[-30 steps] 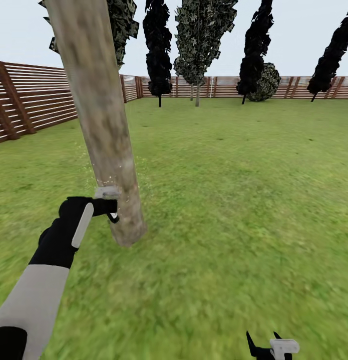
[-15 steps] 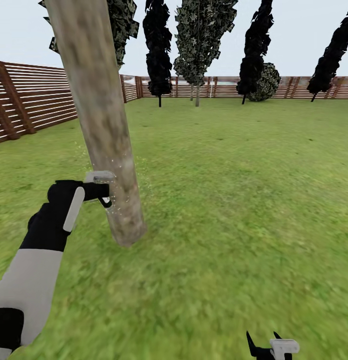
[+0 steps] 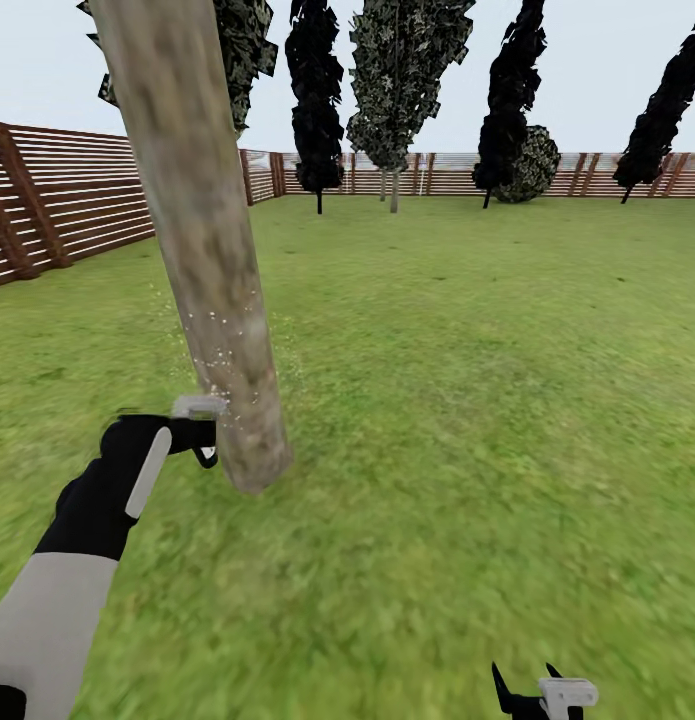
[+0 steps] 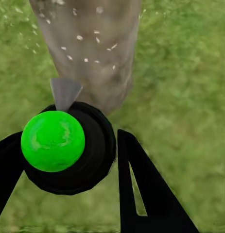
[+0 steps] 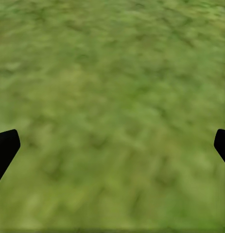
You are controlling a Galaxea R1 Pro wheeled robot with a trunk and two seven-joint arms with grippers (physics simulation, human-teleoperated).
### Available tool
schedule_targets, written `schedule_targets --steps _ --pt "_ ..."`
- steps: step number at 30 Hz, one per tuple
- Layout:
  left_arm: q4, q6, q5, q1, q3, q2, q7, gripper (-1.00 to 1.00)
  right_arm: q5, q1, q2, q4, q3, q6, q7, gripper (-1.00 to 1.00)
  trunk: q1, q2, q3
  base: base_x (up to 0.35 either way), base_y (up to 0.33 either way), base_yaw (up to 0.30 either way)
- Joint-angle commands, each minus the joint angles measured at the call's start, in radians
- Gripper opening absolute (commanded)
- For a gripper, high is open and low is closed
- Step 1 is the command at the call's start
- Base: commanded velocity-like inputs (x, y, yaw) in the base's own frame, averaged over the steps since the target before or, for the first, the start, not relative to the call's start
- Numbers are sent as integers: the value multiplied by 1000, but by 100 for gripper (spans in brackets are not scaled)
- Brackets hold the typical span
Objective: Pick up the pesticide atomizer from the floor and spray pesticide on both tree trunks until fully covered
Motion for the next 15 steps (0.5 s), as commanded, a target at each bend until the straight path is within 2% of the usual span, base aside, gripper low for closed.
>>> schedule_targets --steps 1,3,8,9,13,15 --pt "0 -1 -3 10 -1 -1 1 -100 0 0 0 0 0 0 0 100 0 0 0 0 0 0" --pt "0 -28 -5 61 -6 -10 6 -100 0 0 0 0 0 0 0 100 0 0 0 0 0 0" --pt "42 -154 -9 135 -4 -14 18 -100 0 0 0 0 0 0 0 100 0 0 0 0 0 0" --pt "67 -178 -9 140 -2 -14 19 -100 0 0 0 0 0 0 0 100 0 0 0 0 0 0" --pt "279 -417 -3 169 1 -15 72 -100 0 0 0 0 0 0 0 100 0 0 0 0 -56 0" --pt "325 -456 -1 170 1 -17 78 -100 0 0 0 0 0 0 0 100 0 0 0 0 -240 0"
